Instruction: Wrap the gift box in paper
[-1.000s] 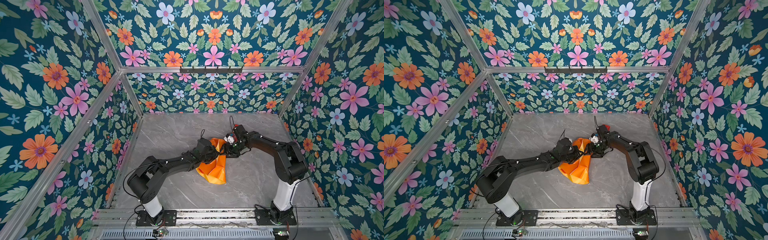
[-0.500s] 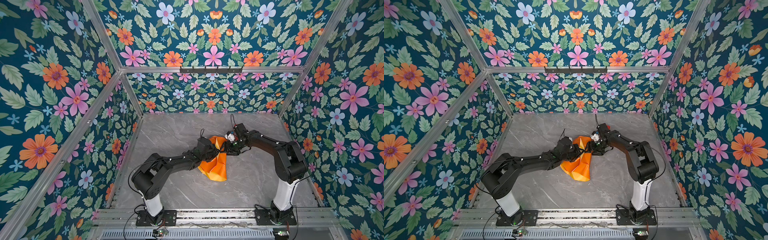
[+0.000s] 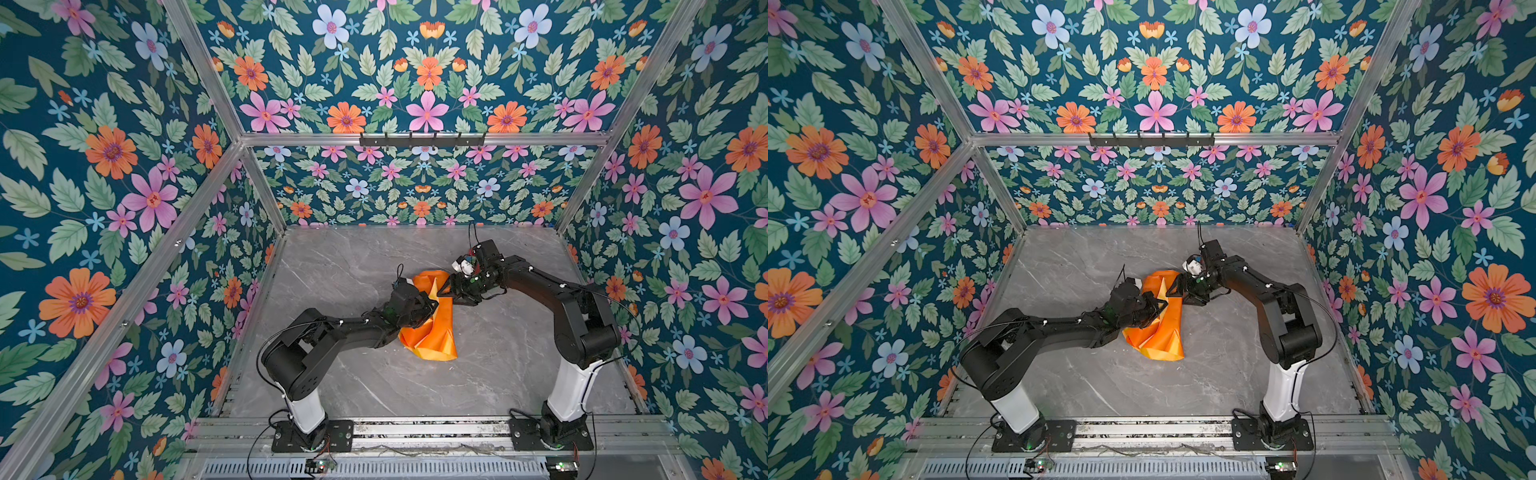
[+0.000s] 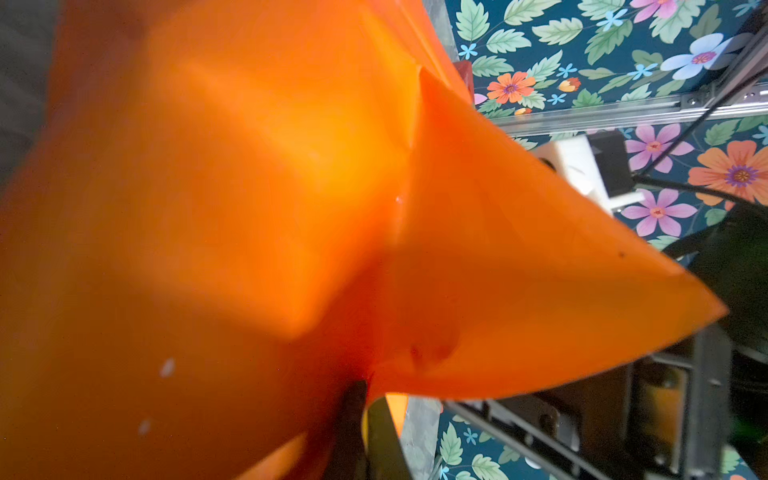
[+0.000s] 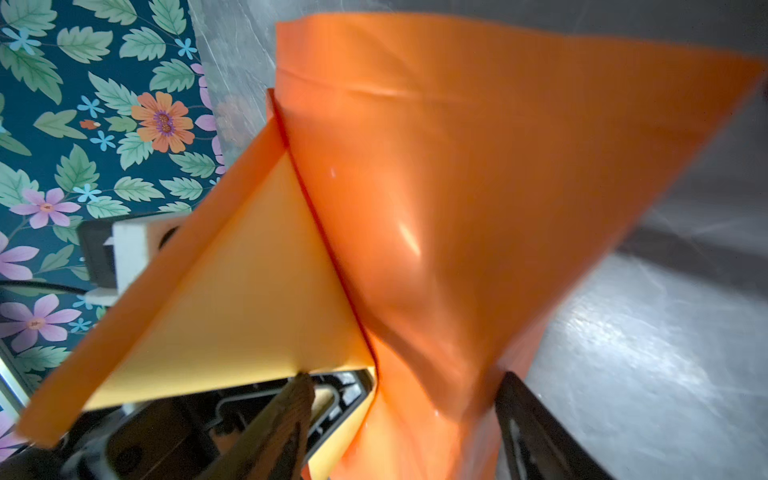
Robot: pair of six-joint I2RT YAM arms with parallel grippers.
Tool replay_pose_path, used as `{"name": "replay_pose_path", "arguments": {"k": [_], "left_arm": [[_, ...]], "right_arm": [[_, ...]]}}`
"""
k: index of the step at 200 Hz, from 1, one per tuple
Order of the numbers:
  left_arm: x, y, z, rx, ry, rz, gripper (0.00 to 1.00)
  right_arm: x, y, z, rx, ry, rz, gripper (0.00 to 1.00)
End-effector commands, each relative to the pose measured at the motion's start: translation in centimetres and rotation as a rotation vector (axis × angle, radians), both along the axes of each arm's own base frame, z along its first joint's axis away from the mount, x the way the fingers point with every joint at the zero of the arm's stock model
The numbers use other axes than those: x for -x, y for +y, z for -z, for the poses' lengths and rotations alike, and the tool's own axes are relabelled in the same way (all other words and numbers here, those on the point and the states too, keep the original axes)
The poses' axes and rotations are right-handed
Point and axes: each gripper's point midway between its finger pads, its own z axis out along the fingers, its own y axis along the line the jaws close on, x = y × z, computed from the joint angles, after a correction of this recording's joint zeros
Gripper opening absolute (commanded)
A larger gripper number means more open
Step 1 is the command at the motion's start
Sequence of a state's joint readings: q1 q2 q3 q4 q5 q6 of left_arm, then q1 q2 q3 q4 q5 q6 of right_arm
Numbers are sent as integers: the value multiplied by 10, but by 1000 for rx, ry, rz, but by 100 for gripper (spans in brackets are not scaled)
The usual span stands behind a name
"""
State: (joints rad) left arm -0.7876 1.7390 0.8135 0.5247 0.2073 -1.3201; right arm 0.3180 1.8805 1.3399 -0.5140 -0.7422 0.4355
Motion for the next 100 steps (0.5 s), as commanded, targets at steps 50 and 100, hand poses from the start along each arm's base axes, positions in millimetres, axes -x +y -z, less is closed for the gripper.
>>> {"name": "replay_pose_path", "arguments": {"k": [50,100], "left_arm": [[11,7,22,-81,57,21,0],[6,3,15,-74,41,28,0]], "right_arm": [[8,-23,13,102,-11,48,71],[12,-23,31,99,24,54,70]]}}
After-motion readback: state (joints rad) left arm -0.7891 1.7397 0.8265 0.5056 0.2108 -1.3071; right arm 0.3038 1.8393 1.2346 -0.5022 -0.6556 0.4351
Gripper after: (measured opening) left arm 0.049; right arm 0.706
